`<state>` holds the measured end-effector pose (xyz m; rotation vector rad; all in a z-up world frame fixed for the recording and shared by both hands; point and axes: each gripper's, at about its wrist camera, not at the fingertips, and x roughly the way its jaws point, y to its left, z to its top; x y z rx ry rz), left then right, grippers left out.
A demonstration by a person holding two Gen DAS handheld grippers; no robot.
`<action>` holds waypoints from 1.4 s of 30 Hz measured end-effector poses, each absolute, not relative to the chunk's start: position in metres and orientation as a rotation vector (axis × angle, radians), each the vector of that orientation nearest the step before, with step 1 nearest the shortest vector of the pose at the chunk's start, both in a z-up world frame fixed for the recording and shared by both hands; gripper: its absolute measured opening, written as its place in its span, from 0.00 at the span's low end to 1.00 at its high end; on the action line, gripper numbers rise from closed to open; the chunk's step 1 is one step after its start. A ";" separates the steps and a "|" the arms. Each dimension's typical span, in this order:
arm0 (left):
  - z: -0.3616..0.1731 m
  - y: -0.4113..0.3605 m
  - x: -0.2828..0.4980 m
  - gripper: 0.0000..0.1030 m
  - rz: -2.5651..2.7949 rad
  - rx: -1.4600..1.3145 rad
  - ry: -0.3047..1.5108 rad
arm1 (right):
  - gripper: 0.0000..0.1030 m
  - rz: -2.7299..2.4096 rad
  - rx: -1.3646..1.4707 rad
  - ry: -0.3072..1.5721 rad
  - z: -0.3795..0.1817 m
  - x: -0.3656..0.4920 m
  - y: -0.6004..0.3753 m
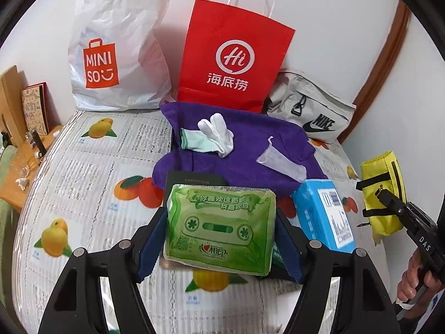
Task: Organize soft objects
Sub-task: 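Lift and carry the yellow pouch and green tissue pack toward the purple towel, then lower both items onto the towel and open both grippers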
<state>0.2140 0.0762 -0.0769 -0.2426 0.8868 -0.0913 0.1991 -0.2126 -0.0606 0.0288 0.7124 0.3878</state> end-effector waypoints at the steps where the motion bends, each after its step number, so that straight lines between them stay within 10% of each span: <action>1: -0.078 0.076 0.220 0.69 -0.088 -0.243 0.891 | 0.13 0.388 0.027 0.712 -0.061 0.204 -0.212; 42: -0.155 0.078 0.383 0.70 0.006 -0.274 1.063 | 0.13 0.374 -0.163 0.876 -0.143 0.392 -0.190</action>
